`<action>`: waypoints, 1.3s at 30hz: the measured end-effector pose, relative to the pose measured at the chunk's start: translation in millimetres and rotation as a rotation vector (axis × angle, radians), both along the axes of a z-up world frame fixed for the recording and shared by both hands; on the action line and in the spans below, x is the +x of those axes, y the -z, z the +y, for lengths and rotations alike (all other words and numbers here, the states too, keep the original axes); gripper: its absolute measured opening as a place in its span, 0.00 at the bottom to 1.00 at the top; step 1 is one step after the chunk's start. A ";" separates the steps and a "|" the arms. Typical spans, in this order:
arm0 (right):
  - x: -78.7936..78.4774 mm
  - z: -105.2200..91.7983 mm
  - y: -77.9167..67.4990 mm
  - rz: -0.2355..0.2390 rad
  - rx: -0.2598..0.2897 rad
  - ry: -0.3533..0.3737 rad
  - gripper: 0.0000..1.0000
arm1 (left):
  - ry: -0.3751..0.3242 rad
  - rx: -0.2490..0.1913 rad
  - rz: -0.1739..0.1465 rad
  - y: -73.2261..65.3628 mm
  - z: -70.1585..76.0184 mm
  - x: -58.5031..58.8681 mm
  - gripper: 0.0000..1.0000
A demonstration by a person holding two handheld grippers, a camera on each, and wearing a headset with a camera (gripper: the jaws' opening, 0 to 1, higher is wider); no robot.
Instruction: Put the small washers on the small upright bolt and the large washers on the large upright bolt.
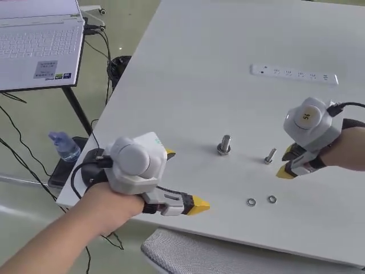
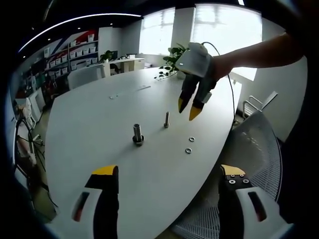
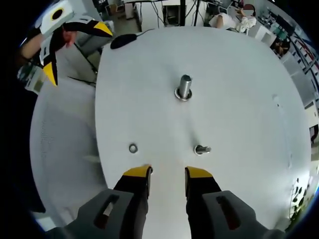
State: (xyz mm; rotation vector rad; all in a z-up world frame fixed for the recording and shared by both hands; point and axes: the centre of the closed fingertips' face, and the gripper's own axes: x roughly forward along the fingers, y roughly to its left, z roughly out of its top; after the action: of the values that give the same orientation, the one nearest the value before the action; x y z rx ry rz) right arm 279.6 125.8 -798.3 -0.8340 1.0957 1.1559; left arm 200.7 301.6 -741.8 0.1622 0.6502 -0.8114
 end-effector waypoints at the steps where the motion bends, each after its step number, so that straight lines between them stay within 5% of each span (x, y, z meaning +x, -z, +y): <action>1: -2.2 -0.6 0.4 0.002 -0.001 0.000 0.29 | -0.002 0.000 0.000 -0.4 0.2 0.5 0.83; 14: -31.7 -8.2 20.1 0.032 -0.011 0.002 0.29 | -0.008 0.004 0.000 -0.8 0.6 1.2 0.85; 31: -26.3 -11.0 59.4 0.011 -0.011 0.044 0.28 | -0.009 0.015 0.011 1.2 8.2 0.9 0.83; 39: -24.8 -9.1 65.8 -0.004 -0.005 0.064 0.28 | -0.006 0.014 0.016 2.1 8.0 0.4 0.82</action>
State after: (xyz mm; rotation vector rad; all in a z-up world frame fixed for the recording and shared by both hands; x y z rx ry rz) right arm 254.8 116.7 -864.1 -0.7987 1.1150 1.0979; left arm 201.1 309.6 -743.9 0.1665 0.6718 -0.8030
